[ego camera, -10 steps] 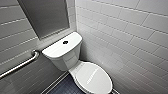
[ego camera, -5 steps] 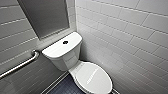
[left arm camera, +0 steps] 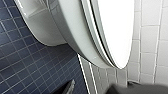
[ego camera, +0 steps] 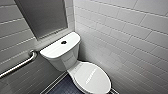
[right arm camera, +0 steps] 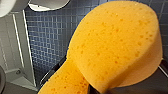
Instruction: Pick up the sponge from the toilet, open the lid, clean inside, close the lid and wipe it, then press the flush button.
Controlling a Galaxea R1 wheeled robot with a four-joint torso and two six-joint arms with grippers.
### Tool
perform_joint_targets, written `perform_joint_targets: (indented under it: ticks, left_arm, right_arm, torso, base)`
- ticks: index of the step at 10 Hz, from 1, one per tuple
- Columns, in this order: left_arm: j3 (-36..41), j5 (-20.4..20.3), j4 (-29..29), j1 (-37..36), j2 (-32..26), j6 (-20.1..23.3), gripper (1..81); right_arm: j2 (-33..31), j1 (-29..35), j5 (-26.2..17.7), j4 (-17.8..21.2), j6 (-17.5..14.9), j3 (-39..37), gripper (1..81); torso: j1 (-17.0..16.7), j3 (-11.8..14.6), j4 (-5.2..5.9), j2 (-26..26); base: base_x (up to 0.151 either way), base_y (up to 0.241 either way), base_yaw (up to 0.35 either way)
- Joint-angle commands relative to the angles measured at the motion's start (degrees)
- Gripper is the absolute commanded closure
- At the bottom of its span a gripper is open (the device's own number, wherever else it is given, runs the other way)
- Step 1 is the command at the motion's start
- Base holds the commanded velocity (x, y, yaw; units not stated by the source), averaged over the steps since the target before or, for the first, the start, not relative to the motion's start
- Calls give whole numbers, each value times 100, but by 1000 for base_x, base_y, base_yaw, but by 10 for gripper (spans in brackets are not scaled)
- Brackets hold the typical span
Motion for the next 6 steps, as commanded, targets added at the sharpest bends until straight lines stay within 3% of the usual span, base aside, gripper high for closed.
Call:
perform_joint_targets:
  ticks: [1,2,3,4,5,6]
  left_arm:
    - [50,170,-20,-613,108,-121,10]
    - [-11,170,-20,-656,187,-139,10]
    - [-64,161,-20,-701,257,-148,10]
    - [-169,161,-20,-771,345,-235,10]
    - [-353,170,-20,-841,502,-288,10]
    - [-547,170,-20,-912,652,-332,10]
  right_arm:
    - [-217,55,-328,-144,-19,58,811]
    - [-191,72,-319,-135,-19,-3,811]
    - [-138,72,-319,-135,-19,-91,811]
    - [-68,64,-328,-135,-19,-204,811]
    - [3,55,-319,-135,-10,-293,811]
    - [38,55,-319,-127,-10,-346,811]
  torso:
    - [0,2,-508,0]
    - [0,0,-560,0]
    - [0,2,-345,0]
    - [0,2,-481,0]
    - [0,0,-542,0]
    - [0,-340,-542,0]
  base:
    - [0,0,0]
    - [0,0,0]
    - [0,0,0]
    - [0,0,0]
    - [0,0,0]
    - [0,0,0]
